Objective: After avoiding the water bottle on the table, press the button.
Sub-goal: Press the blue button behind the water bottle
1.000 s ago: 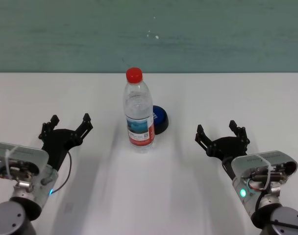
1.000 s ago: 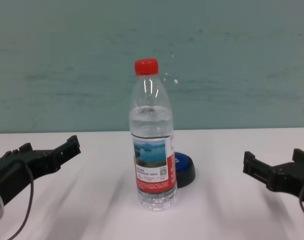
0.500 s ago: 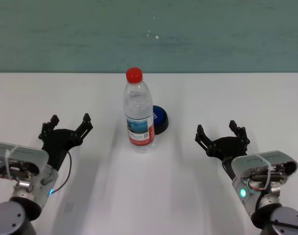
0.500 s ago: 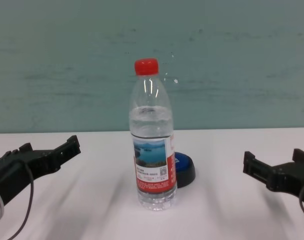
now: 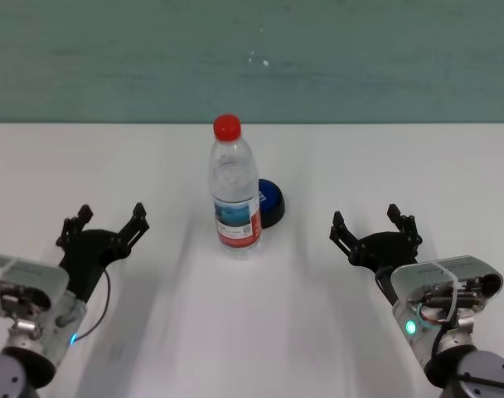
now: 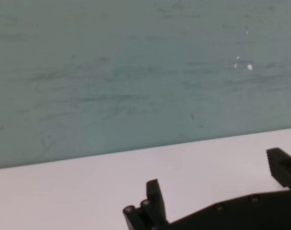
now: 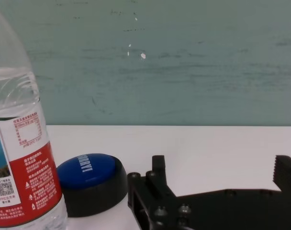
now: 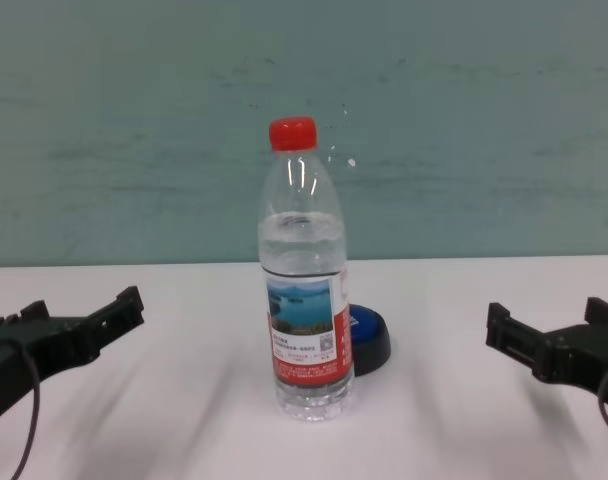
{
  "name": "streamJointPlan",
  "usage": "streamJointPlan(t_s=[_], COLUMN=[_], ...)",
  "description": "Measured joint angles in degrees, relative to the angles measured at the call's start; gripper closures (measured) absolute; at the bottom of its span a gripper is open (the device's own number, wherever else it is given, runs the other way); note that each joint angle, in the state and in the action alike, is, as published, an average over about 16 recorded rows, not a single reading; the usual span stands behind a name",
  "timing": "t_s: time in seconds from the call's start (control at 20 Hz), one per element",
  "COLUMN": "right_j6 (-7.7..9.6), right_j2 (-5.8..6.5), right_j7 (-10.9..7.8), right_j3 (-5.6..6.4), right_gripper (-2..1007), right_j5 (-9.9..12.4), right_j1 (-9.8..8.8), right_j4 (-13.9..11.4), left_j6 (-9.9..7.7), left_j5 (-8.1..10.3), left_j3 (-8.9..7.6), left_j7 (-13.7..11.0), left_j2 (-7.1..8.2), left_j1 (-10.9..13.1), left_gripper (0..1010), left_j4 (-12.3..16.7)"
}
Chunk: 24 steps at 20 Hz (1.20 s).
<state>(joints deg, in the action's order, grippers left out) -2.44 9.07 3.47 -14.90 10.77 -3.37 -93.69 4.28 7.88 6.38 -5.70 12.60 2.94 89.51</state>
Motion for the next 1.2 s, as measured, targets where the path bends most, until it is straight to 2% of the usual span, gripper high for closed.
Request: streamJointPlan(t_s=[0.65, 1.2], right_j6=[0.00, 0.00], right_j2=[0.00, 0.00], right_j7=[0.00, 0.00], right_j3=[0.00, 0.00], right_gripper=[1, 1], right_j5=[0.00, 0.00], right_j1=[0.00, 0.00], right_j4=[0.00, 0.00], left_j6=[-0.10, 0.86], left_j5=[0.91, 2.31], left_j3=[-2.76, -3.35], left_j7=[-4.40, -6.73], left_j2=[0.59, 1.89], left_j1=[5.92, 10.74], left_gripper=[0, 0], left_j4=[6.71, 12.20])
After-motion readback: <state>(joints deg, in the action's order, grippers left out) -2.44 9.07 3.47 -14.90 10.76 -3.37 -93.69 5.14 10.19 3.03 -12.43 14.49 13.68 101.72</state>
